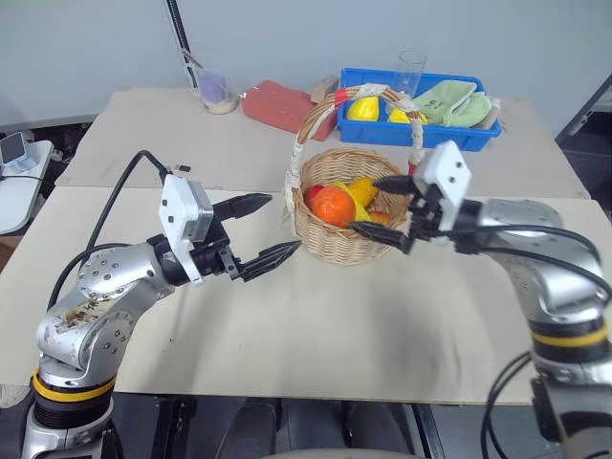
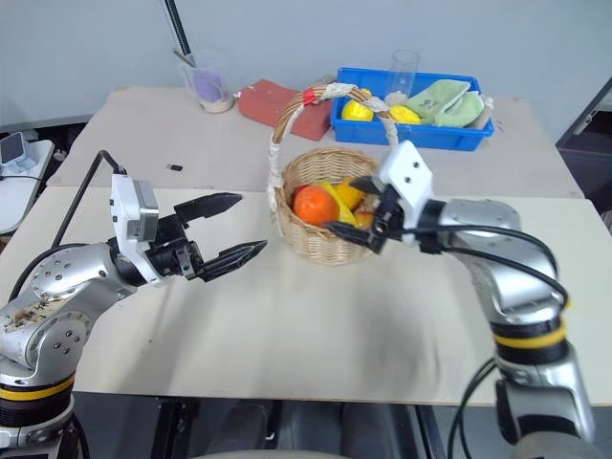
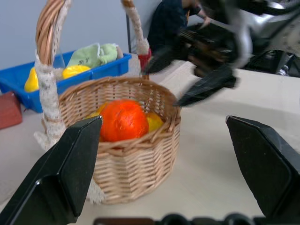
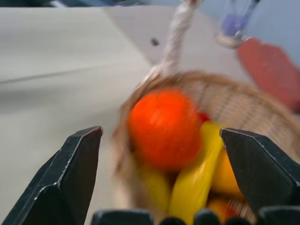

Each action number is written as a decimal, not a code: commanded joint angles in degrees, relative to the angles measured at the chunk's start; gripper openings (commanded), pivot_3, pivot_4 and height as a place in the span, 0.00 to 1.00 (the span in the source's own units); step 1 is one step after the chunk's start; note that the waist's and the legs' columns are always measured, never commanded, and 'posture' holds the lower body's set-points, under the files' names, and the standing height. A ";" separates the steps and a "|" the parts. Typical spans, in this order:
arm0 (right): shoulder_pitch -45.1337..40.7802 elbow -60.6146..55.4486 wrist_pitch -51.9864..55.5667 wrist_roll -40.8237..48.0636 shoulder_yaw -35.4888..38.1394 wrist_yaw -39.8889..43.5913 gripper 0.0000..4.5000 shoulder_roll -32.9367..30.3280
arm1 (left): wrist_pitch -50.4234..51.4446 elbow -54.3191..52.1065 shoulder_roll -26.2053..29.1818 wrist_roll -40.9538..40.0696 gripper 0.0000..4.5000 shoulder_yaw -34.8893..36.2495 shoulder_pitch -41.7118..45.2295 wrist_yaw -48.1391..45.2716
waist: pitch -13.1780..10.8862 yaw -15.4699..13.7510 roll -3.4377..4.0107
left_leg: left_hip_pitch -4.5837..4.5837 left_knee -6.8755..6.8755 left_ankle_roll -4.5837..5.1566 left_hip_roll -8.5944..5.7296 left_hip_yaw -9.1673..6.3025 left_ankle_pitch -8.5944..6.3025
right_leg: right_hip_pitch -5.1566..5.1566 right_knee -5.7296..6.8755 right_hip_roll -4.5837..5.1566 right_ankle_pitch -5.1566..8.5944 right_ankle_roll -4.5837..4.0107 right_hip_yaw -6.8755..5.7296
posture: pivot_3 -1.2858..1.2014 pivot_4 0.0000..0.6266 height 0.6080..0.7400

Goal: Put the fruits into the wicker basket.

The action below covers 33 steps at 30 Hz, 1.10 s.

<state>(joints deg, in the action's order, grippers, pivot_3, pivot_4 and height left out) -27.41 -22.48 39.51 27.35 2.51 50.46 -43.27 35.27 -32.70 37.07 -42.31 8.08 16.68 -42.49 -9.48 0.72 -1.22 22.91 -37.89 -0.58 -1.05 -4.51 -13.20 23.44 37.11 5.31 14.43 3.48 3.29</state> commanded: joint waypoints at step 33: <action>-16.03 33.88 -15.28 -8.23 2.09 -8.55 0.05 11.49 | 0.53 -1.05 3.74 -2.70 1.00 -0.14 2.01 -1.60 | -0.01 0.49 0.00 | -0.10 0.01 0.00 0.03 0.08 0.00 | -0.08 0.00 -0.04 0.01 -0.01 0.06 | 0.52 0.24 0.78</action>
<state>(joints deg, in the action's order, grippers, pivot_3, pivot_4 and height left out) -42.19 12.97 25.81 18.72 3.13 41.71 -31.67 37.32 -32.94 40.96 -45.14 7.93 18.01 -43.96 -9.49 1.21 -1.22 22.80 -37.88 -0.58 -1.02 -4.44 -13.20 23.37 37.10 5.26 14.44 3.46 3.35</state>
